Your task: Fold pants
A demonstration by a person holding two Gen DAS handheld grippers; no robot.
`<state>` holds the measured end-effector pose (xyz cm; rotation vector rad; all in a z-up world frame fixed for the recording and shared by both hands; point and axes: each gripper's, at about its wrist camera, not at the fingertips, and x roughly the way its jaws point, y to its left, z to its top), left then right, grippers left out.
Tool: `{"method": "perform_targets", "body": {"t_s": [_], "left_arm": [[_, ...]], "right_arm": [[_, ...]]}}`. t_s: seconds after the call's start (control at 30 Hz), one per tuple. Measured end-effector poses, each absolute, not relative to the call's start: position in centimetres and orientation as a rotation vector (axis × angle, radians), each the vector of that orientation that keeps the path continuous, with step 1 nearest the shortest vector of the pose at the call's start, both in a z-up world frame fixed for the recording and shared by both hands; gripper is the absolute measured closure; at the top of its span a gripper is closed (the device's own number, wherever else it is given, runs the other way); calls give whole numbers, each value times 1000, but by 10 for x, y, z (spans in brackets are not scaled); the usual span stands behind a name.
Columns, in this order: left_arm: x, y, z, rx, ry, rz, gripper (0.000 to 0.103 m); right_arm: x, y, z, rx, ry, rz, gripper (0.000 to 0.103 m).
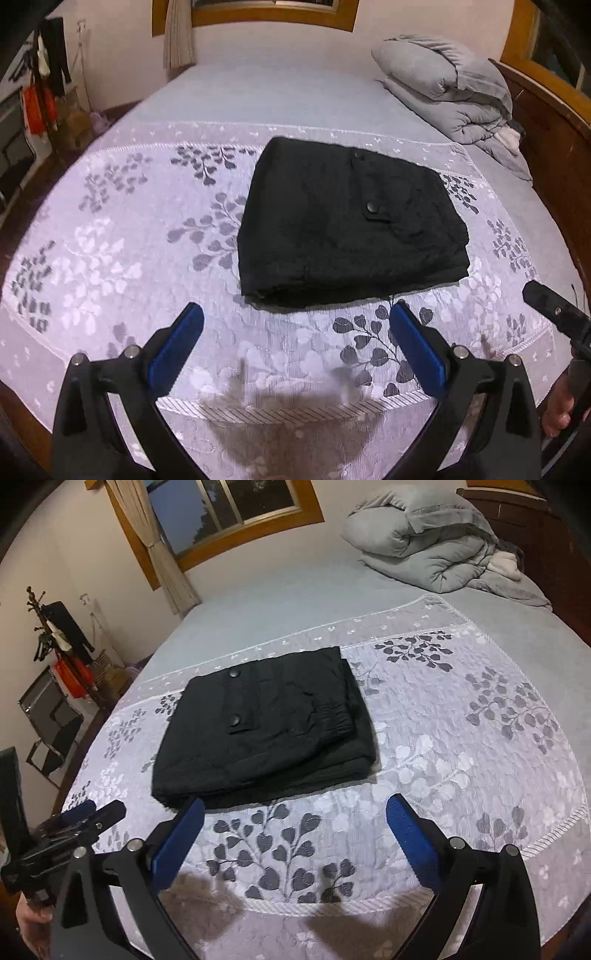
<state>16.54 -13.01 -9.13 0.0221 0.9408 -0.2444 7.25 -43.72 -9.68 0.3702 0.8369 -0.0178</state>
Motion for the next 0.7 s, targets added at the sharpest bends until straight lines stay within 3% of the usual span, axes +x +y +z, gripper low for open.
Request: {"method": "perform_targets", "body": {"t_s": [0.7], "left_arm": [[157, -135, -76, 103, 904, -214, 3]], "right_arm": [[73, -408, -83, 269, 850, -59, 4]]}}
